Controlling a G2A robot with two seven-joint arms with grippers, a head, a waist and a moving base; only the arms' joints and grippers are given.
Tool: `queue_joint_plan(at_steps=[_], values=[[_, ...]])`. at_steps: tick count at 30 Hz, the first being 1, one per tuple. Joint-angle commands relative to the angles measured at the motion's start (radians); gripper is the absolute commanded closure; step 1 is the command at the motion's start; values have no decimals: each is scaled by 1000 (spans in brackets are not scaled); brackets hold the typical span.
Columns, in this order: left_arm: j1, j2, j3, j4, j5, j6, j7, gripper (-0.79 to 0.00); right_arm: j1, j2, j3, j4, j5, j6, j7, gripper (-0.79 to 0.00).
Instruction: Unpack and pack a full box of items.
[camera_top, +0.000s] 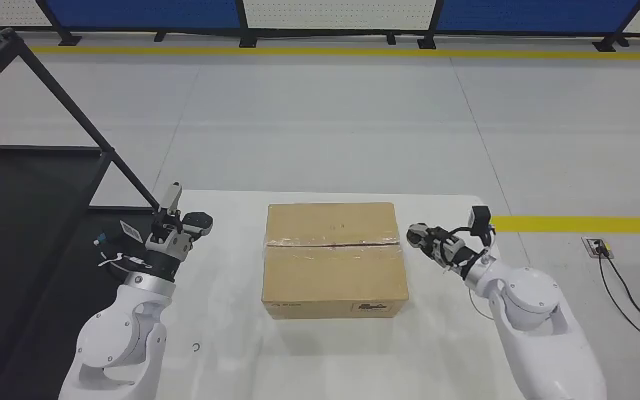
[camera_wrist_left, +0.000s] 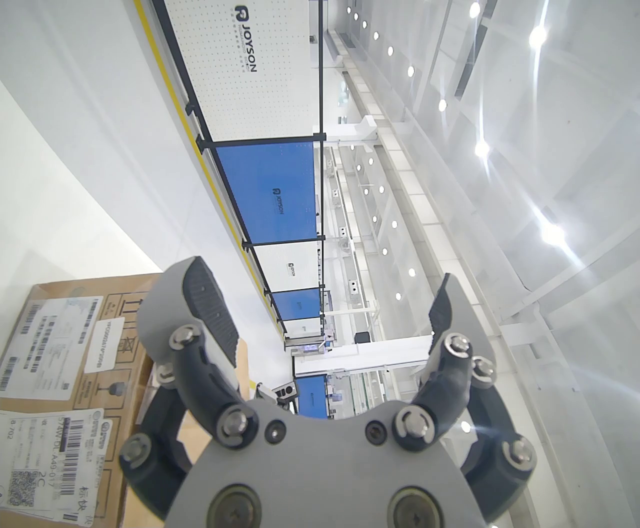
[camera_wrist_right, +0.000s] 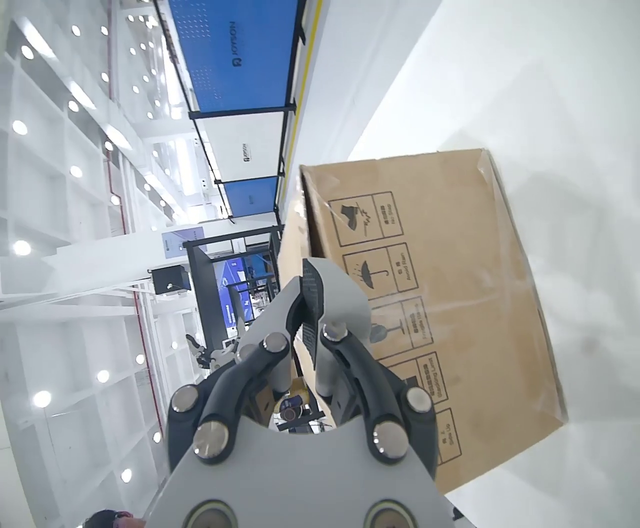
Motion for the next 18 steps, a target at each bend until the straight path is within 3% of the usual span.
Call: queue_joint_plan(at_steps=[1, 4, 5, 7, 8, 9, 18], values=[[0, 0, 0, 0, 0, 0, 0, -785, -23, 2, 21, -23, 18, -42, -23, 0], [0, 0, 0, 0, 0, 0, 0, -785, -60, 2, 53, -58, 52, -116, -74, 0], [0, 0, 0, 0, 0, 0, 0, -785, -73, 1, 62, -67, 68, -143, -88, -142], [0, 0, 0, 0, 0, 0, 0, -785, -96, 0, 81, -79, 107, -196, -119, -785], [0, 0, 0, 0, 0, 0, 0, -785, -96, 0, 81, -79, 107, -196, -119, -785], [0, 0, 0, 0, 0, 0, 0, -784, -96, 0, 81, -79, 107, -196, -119, -24], [0, 0, 0, 0, 0, 0, 0, -784, -96, 0, 81, -79, 107, -196, -119, -566]])
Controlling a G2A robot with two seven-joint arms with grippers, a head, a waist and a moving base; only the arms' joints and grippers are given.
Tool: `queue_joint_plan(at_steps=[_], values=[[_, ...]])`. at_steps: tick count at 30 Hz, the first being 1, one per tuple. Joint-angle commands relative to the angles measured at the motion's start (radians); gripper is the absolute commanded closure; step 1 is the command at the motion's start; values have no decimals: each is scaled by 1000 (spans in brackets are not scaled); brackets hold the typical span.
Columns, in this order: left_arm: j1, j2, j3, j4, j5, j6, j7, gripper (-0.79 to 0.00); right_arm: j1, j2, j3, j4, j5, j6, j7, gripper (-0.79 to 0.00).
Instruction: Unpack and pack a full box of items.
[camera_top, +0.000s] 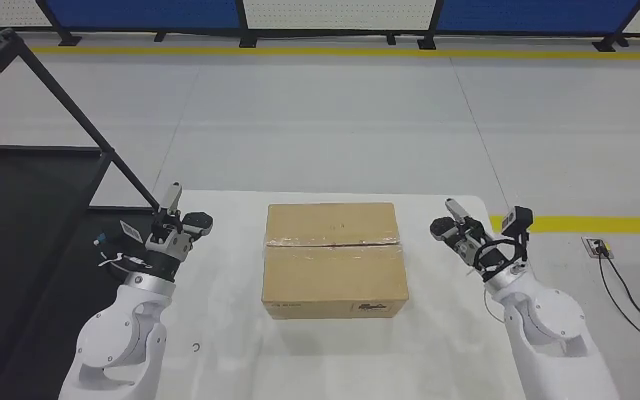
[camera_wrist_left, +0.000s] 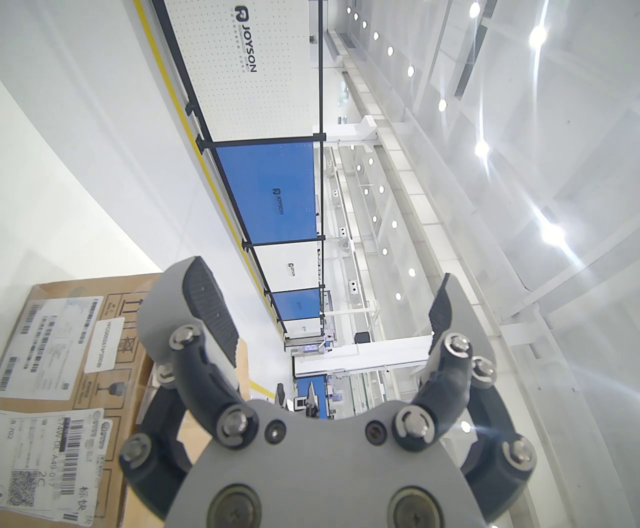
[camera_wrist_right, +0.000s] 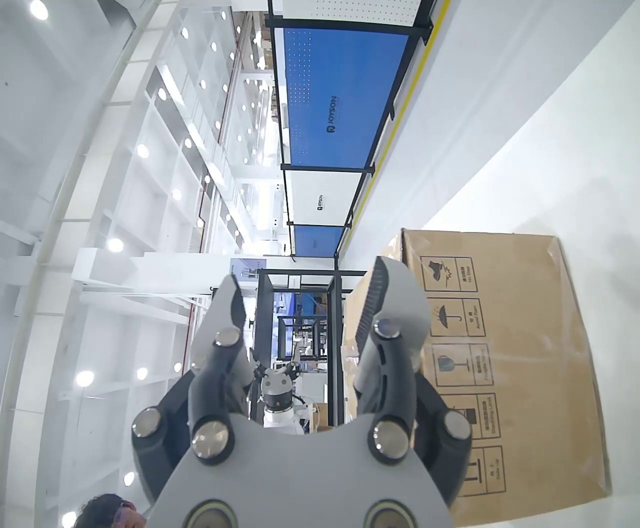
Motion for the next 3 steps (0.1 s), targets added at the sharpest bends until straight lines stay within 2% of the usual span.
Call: queue_joint_plan(at_steps=[1, 3], values=[[0, 0, 0, 0, 0, 0, 0, -784, 0, 0, 0, 0, 0, 0, 0, -603], [0, 0, 0, 0, 0, 0, 0, -785, 0, 0, 0, 0, 0, 0, 0, -688]])
